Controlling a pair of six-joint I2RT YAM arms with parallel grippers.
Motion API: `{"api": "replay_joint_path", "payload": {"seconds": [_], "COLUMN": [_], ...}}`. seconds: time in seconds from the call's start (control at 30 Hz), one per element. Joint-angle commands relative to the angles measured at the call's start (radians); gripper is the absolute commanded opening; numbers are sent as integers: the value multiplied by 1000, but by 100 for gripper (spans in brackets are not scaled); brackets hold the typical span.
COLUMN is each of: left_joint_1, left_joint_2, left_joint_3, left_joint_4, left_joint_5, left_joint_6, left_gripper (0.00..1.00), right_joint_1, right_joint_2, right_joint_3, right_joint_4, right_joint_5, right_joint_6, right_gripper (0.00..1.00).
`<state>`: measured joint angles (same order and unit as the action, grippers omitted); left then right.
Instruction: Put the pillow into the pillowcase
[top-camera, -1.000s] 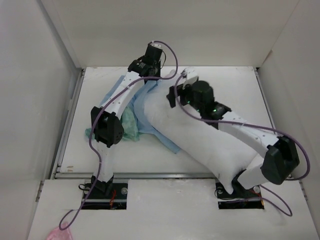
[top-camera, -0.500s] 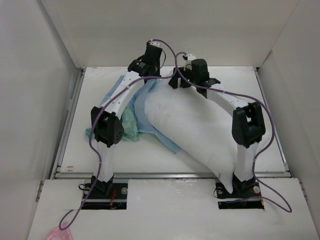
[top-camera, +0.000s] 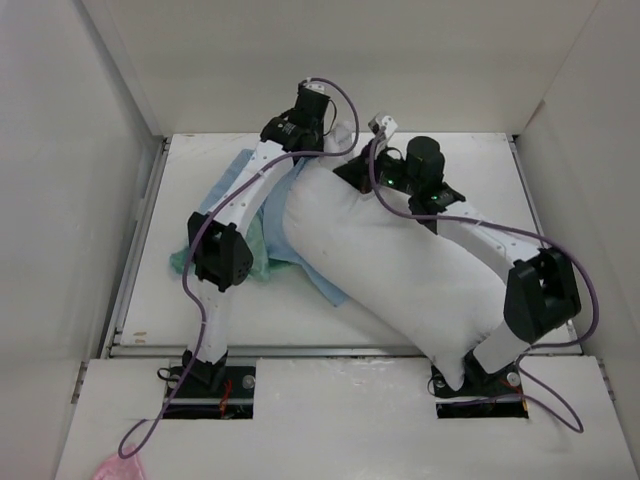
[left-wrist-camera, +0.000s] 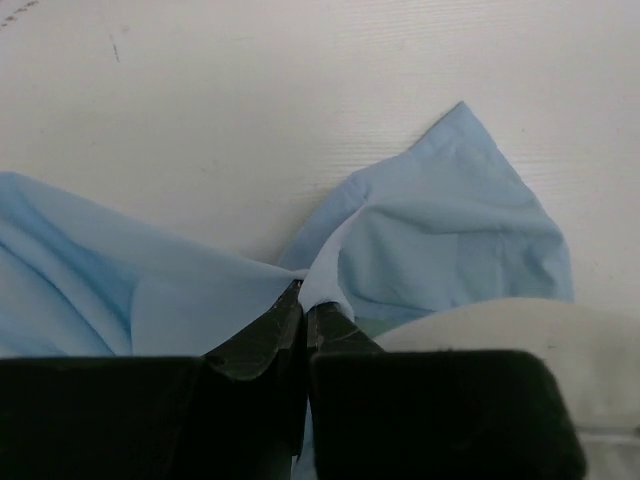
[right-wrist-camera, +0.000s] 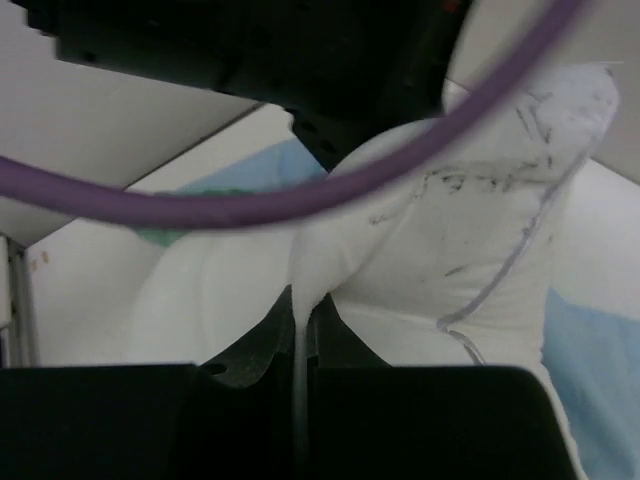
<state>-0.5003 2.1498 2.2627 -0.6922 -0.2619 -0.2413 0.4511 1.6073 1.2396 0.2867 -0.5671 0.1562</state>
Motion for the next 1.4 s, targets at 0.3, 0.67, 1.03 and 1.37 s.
{"api": "replay_joint_path", "payload": {"seconds": [0.3, 0.67, 1.03, 1.37], "left_joint_1": [-187, -308, -320, -311], "left_joint_2": [-143, -303, -358, -341], "left_joint_3": [86, -3, 1, -131], "left_joint_4": [134, 200, 264, 214], "left_joint_5": [42, -23, -206, -121], "left_joint_6": [23, 85, 112, 65], "left_gripper": [0, 0, 0, 0], "right_joint_1": [121, 51, 95, 60], "right_joint_2": [353, 519, 444, 409], "right_joint_3": [75, 118, 26, 81], "right_joint_4": [336, 486, 274, 325], "right_joint_5": [-318, -235, -130, 118], "right_joint_6": [85, 278, 146, 267], "right_gripper": [0, 0, 0, 0]}}
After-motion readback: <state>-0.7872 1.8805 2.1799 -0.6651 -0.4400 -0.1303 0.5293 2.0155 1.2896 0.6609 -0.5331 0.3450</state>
